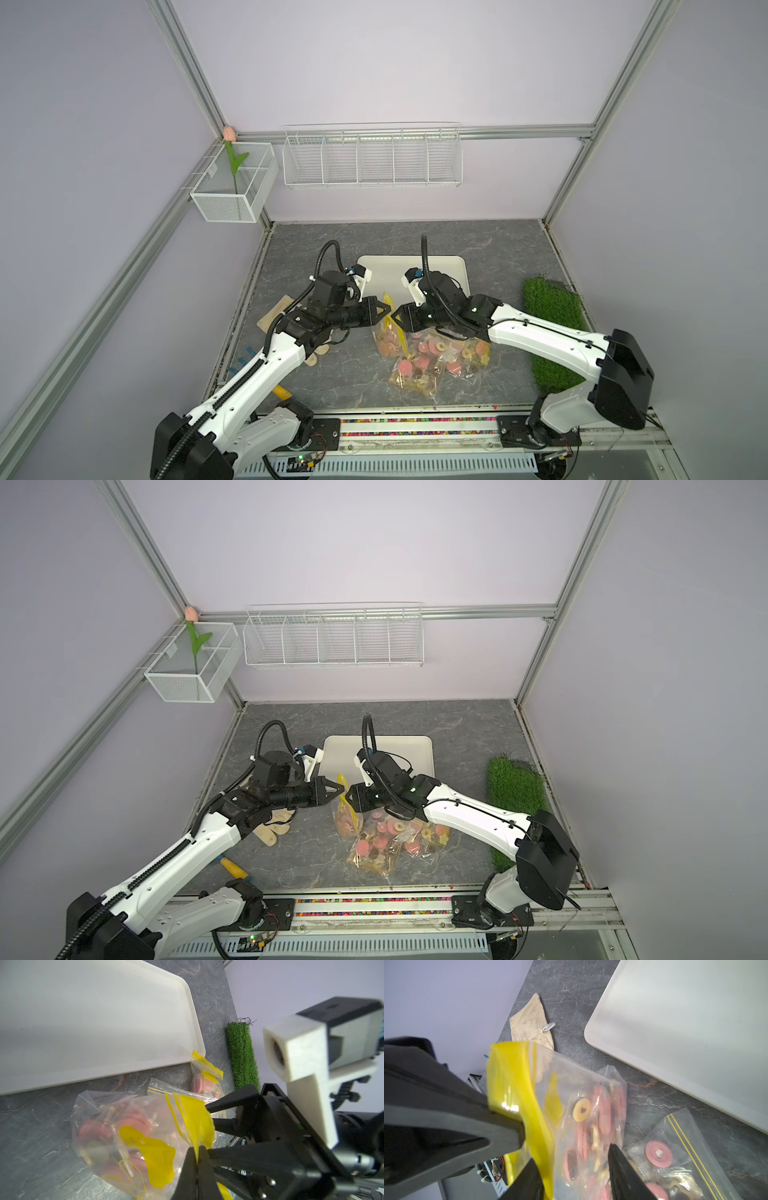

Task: Pour cookies out of the ziploc bag
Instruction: Open the ziploc bag at the center of the board.

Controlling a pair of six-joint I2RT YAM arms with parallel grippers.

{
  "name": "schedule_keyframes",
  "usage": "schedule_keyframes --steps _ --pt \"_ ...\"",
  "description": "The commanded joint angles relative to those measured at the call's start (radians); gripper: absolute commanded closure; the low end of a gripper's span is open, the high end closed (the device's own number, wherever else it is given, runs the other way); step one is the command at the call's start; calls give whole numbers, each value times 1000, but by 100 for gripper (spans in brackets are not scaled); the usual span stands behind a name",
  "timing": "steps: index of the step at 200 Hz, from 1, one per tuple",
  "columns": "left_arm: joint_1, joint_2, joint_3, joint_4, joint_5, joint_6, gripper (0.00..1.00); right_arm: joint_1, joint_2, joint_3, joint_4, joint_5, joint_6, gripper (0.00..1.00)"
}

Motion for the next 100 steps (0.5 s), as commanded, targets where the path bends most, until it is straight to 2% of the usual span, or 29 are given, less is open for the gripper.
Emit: schedule_keyframes --steps 1,41,76,100 --pt "-1 -22 39 -24 -38 24 100 -2 37 28 -50 -18 -2 56" --pt "-1 -33 47 -28 -65 27 100 -10 56 39 -69 -53 -18 62" --pt "-1 -38 87 -126 -101 84 100 -26 24 17 -49 -58 -7 83" --pt "-1 -30 111 -183 -103 121 100 -42 -2 13 -54 -60 -9 87"
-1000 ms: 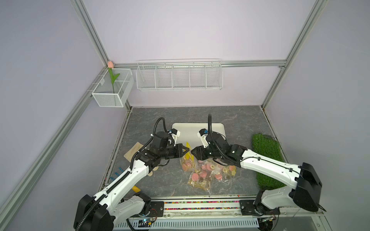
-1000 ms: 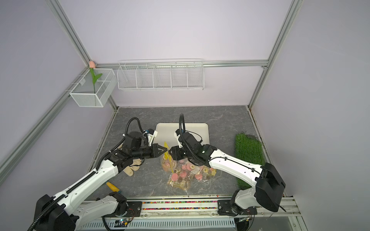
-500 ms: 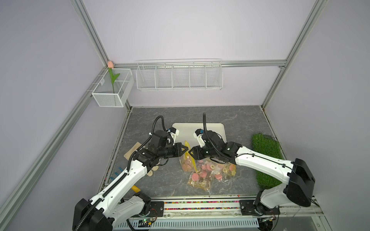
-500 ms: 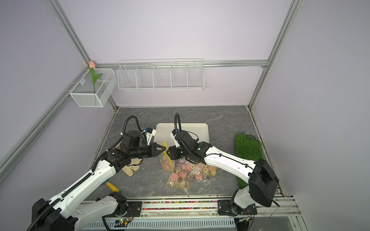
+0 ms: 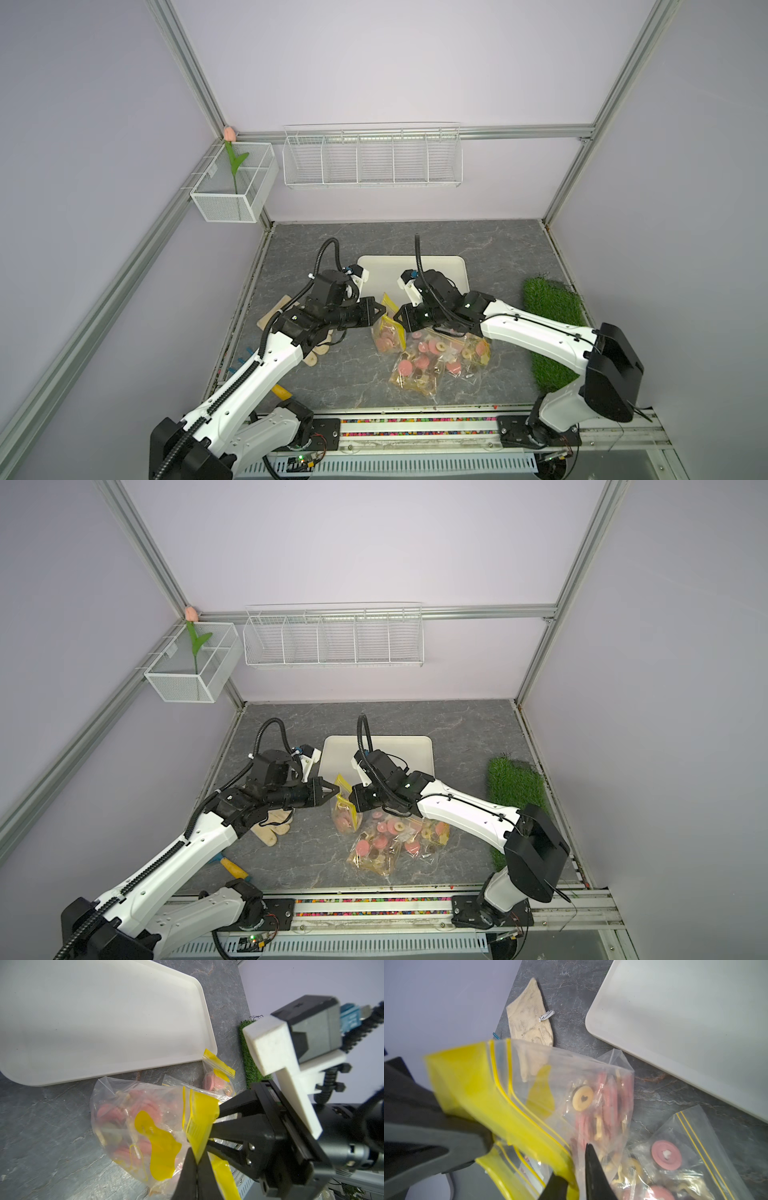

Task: Pour cookies out of the ziploc bag
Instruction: Open the ziploc bag at the center of the board.

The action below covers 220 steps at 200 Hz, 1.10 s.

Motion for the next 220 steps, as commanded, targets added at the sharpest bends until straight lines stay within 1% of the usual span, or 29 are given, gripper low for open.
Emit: schedule_keyframes --steps 1,34,64,69,74,79,90,96,105,125,147,169,196,220 --pt "0 -16 62 -67 -33 67 100 -21 -45 -17 -29 -3 -4 87" --pt "0 5 98 -155 -39 119 100 -34 -87 -21 -53 41 -1 90" --pt "0 23 106 -155 -35 113 100 -35 -84 -1 -63 6 -12 90" --pt "1 30 105 -148 -24 104 91 -34 -80 5 -64 -2 -13 90" --pt "0 35 105 -139 -11 89 79 -33 -76 9 -65 -8 -12 90" --pt "0 40 105 -131 4 72 69 -33 -72 15 -66 -12 -10 90" --pt "0 48 101 -114 49 32 53 -28 -68 19 -66 -8 1 91" --pt "0 47 96 -98 77 11 47 -24 -66 22 -63 -7 6 91" --pt "-2 41 83 -67 109 -18 43 -20 -63 23 -55 -5 19 91" --pt "-10 18 68 -43 107 -52 36 -15 -57 27 -57 27 58 91" --pt "-25 10 65 -47 102 -68 33 -7 -55 25 -27 42 103 92" --pt "-46 20 35 4 97 -115 33 1 -48 28 26 19 137 92" --pt "-57 34 -10 79 97 -165 36 9 -32 36 54 18 157 92" --pt "-58 28 -33 80 52 -167 42 14 -34 26 76 18 179 92"
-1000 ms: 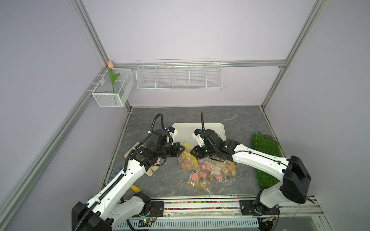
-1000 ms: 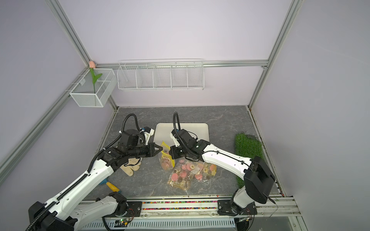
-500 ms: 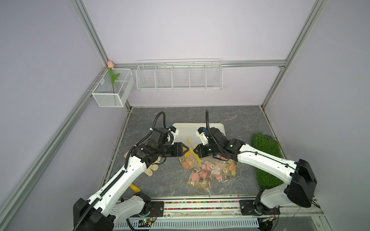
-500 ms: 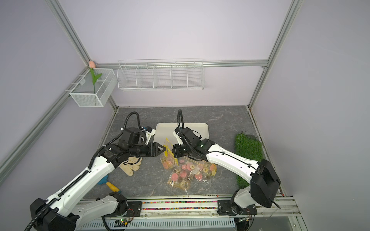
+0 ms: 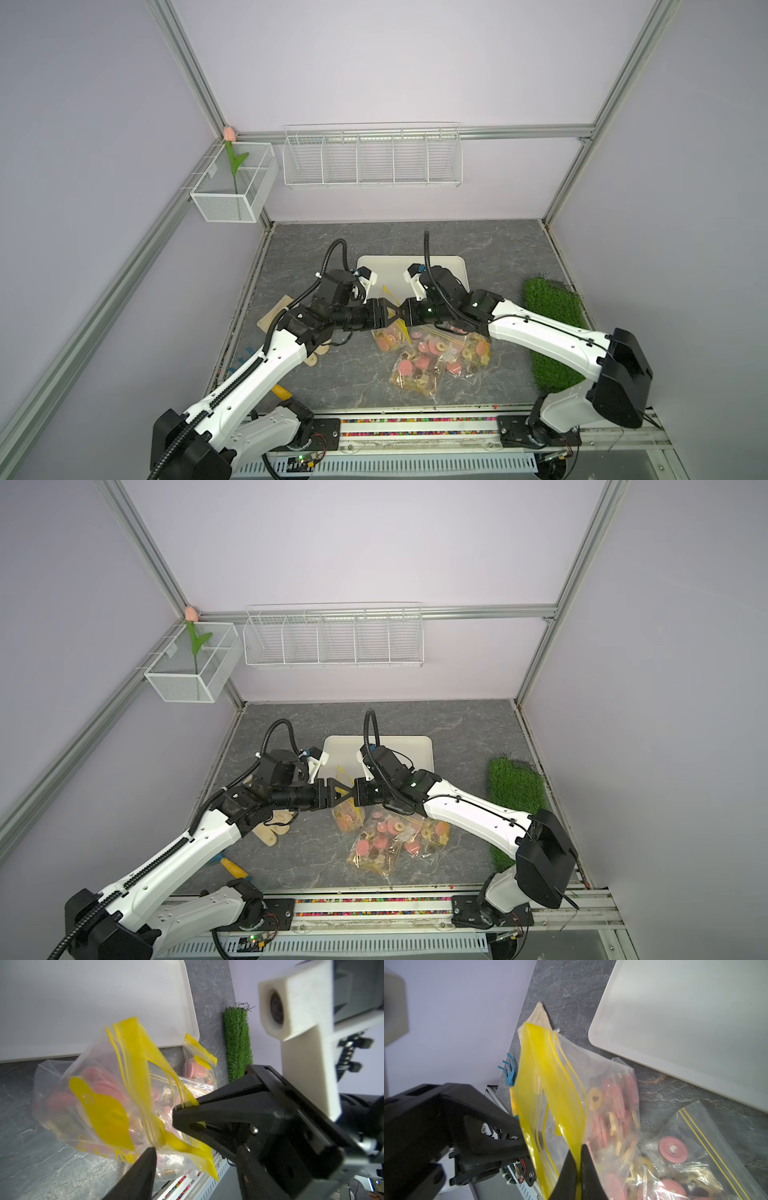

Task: Pour cookies out of the ziploc bag
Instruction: Open the ziploc bag at the center of the board.

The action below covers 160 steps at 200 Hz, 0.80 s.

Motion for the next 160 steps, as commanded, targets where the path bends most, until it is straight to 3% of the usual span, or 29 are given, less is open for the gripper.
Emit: schedule_keyframes --steps 1,49,82,106,160 --pt "-4 -3 -24 43 -37 -30 42 8 7 12 64 -4 46 92" --pt "-5 22 -63 62 -35 -37 51 11 -29 -19 94 8 59 92" --pt "-4 12 -62 48 -52 -22 84 10 -47 -22 69 28 40 92" --pt "-5 -8 -30 -14 -79 6 100 9 -53 -23 30 58 26 92" --pt "0 -51 40 -164 -166 61 100 -3 -98 -46 -53 184 30 91"
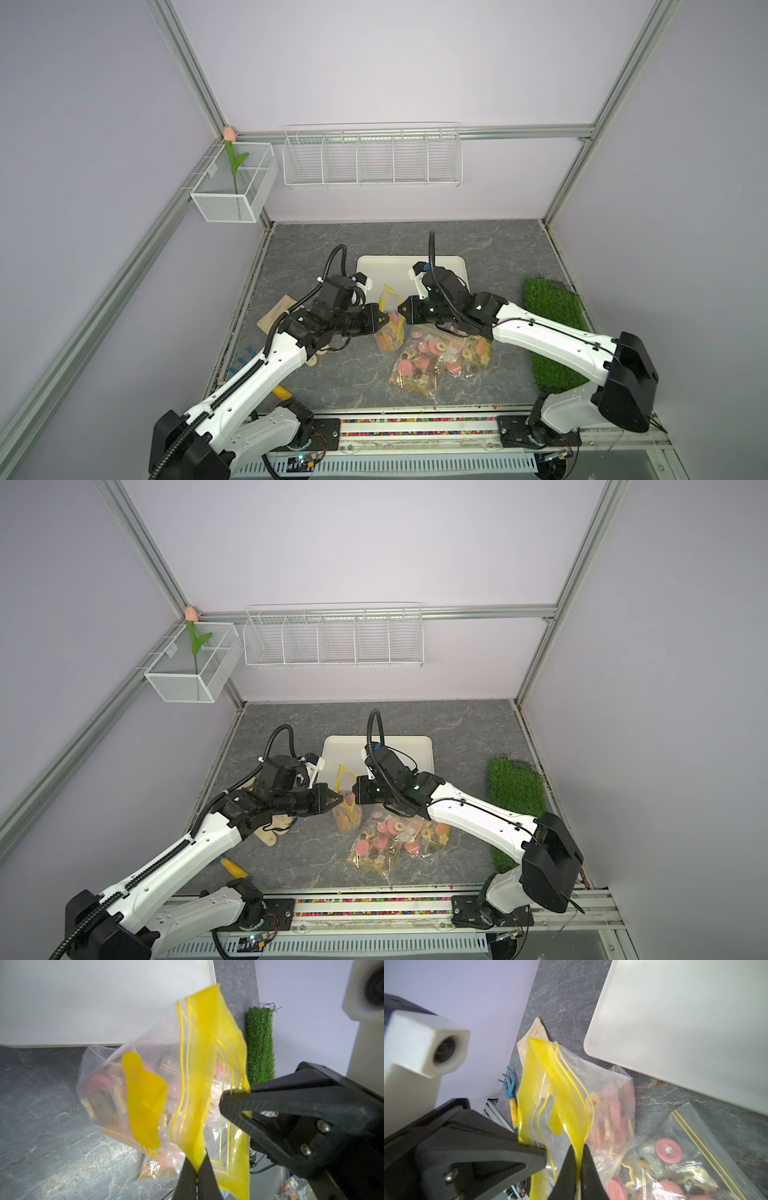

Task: Pour cookies out of the ziploc bag
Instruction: Open the ziploc bag at the center of the board.

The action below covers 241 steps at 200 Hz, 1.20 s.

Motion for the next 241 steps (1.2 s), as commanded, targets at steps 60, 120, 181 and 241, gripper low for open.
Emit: schedule_keyframes --steps 60,120,181,241 --pt "3 26 135 -154 -83 58 100 -7 -96 -12 -166 187 0 89" --pt "5 87 221 -216 -86 159 100 -7 -149 -27 -171 160 -68 75" --pt "6 135 215 -192 -5 191 100 2 -239 -54 -96 -6 -347 18" --pt "16 135 204 -139 11 189 100 23 -196 -32 -105 -156 -596 13"
